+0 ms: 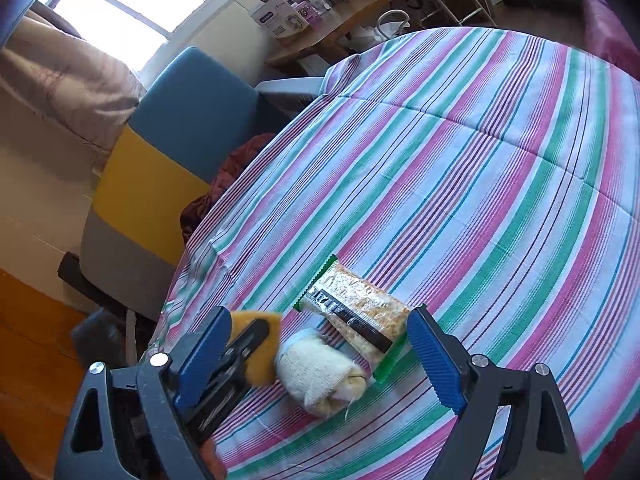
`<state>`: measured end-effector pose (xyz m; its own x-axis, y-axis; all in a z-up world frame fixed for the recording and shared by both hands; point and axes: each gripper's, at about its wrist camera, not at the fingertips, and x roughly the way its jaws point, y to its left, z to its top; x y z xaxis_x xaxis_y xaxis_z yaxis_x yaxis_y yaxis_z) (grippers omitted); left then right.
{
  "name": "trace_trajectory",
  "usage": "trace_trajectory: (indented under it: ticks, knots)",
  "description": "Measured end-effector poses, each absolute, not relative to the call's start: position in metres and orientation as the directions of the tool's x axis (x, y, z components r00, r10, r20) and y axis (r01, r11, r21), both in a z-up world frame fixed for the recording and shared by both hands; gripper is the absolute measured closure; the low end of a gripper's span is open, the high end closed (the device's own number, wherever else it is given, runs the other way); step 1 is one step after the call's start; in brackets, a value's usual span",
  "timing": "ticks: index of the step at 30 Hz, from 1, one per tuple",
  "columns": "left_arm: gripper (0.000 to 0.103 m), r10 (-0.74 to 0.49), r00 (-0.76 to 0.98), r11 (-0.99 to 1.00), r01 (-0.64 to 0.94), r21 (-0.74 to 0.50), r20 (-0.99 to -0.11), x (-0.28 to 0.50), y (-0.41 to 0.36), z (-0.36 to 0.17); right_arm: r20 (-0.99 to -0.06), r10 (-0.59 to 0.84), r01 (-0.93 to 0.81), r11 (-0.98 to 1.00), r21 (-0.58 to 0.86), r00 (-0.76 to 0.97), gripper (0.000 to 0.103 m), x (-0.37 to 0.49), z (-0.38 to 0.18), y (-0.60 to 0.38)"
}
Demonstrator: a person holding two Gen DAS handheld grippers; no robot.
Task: Organize objects
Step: 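Grasp the yellow sponge with the left tool, then grasp the knit sock-wrapped bundle with the right tool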
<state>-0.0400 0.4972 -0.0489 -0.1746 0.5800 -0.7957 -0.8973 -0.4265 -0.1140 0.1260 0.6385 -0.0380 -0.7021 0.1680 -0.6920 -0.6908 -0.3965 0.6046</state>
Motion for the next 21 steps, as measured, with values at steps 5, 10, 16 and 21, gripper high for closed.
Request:
trace_trajectory:
  ticks: [5, 10, 16, 21]
  knots:
    - [0.066, 0.598, -0.202, -0.451, -0.885, -0.117, -0.775, -0.017, 0.445, -0.034, -0.71, 0.176, -0.707, -0.409, 0.578, -0.682, 0.013, 0.123, -0.039, 0.638]
    - [0.066, 0.584, -0.222, -0.484, -0.868, -0.115, -0.781, 0.002, 0.397, -0.038, -0.749, 0.141, -0.712, -0.463, 0.528, -0.648, 0.013, 0.109, -0.047, 0.631]
    - [0.066, 0.549, -0.221, -0.551, -0.821, -0.15, -0.806, 0.014, 0.345, -0.059, -0.755, 0.141, -0.666, -0.592, 0.454, -0.64, 0.013, 0.086, -0.043, 0.613]
    - [0.066, 0.536, -0.216, -0.581, -0.795, -0.171, -0.816, 0.023, 0.317, -0.076, -0.772, 0.12, -0.634, -0.656, 0.41, -0.624, 0.013, 0.067, -0.051, 0.603]
